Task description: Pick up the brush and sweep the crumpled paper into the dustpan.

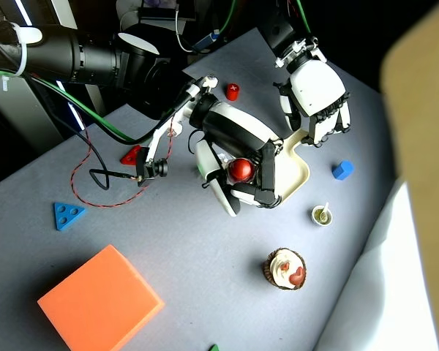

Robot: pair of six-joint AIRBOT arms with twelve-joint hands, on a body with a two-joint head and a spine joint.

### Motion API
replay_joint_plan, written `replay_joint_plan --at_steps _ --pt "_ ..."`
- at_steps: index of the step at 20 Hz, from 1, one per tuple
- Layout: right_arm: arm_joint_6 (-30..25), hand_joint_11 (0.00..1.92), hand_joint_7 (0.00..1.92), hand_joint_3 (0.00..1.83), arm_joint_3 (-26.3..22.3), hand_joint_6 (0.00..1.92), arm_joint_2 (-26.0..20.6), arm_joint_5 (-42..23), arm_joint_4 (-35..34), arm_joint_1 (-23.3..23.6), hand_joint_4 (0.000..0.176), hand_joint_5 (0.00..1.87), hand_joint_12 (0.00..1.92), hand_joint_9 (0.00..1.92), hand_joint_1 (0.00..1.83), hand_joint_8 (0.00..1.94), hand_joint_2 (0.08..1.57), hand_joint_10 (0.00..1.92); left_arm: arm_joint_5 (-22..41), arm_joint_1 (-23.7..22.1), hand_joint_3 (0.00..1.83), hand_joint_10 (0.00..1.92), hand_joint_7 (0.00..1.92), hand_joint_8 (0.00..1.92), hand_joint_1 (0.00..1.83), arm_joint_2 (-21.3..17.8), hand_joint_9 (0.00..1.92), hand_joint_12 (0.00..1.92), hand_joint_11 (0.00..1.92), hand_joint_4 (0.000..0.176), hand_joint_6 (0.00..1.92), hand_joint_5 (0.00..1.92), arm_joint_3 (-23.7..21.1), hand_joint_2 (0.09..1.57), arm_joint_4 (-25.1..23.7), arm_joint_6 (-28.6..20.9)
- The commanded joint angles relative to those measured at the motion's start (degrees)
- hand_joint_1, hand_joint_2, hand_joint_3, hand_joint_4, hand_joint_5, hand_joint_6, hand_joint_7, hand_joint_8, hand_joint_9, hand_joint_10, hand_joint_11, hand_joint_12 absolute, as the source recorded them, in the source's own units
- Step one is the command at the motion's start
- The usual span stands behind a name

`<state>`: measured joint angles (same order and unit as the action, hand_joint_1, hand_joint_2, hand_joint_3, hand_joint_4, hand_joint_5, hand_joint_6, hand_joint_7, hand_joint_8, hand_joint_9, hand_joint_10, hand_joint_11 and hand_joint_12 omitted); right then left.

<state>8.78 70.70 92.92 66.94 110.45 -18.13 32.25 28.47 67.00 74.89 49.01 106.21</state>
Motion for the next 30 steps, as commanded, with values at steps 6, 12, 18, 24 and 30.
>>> replay_joint_plan --at_steps 6,12,18,24,30 --pt "-1.1 1.01 1.06 0.0 2.2 1.92 0.7 2.0 6.3 1.8 0.176 0.99 1.92 1.06 1.69 1.94 1.14 1.92 5.1 -0.8 0.0 1.24 1.19 0.64 1.39 -0.1 0.95 1.2 0.43 0.0 0.9 0.89 0.8 1.09 -2.1 0.4" --pt "-3.9 1.02 1.08 0.0 3.2 1.92 0.9 1.8 8.7 2.9 0.176 1.0 1.92 1.09 1.71 1.94 1.13 1.92 5.0 -0.9 0.0 1.24 1.18 0.66 1.39 -0.1 0.96 1.17 0.45 0.0 0.83 0.94 0.9 1.08 -2.2 0.4" --pt "-2.8 1.01 1.08 0.0 0.8 1.92 -1.5 2.2 8.9 2.8 0.176 1.01 1.92 1.09 1.71 1.94 1.13 1.92 5.0 -0.9 0.0 1.25 1.19 0.65 1.39 -0.1 0.95 1.19 0.47 0.0 0.78 0.95 0.8 1.08 -2.3 0.4" --pt "0.1 1.01 1.06 0.0 -9.2 1.92 -10.3 2.2 6.7 0.5 0.176 0.99 1.92 1.07 1.71 1.94 1.13 1.92 5.1 -0.8 0.0 1.3 1.17 0.71 1.39 -0.1 0.92 1.23 0.44 0.0 0.78 0.94 0.6 1.09 -2.3 0.4" --pt "0.7 1.03 1.07 0.0 -12.3 1.92 -10.3 2.3 4.0 0.0 0.176 0.99 1.92 1.07 1.71 1.94 1.13 1.92 5.3 -0.7 0.0 1.23 1.24 0.55 1.39 0.0 0.97 1.16 0.51 0.0 0.75 0.98 0.5 1.07 -2.2 0.4"
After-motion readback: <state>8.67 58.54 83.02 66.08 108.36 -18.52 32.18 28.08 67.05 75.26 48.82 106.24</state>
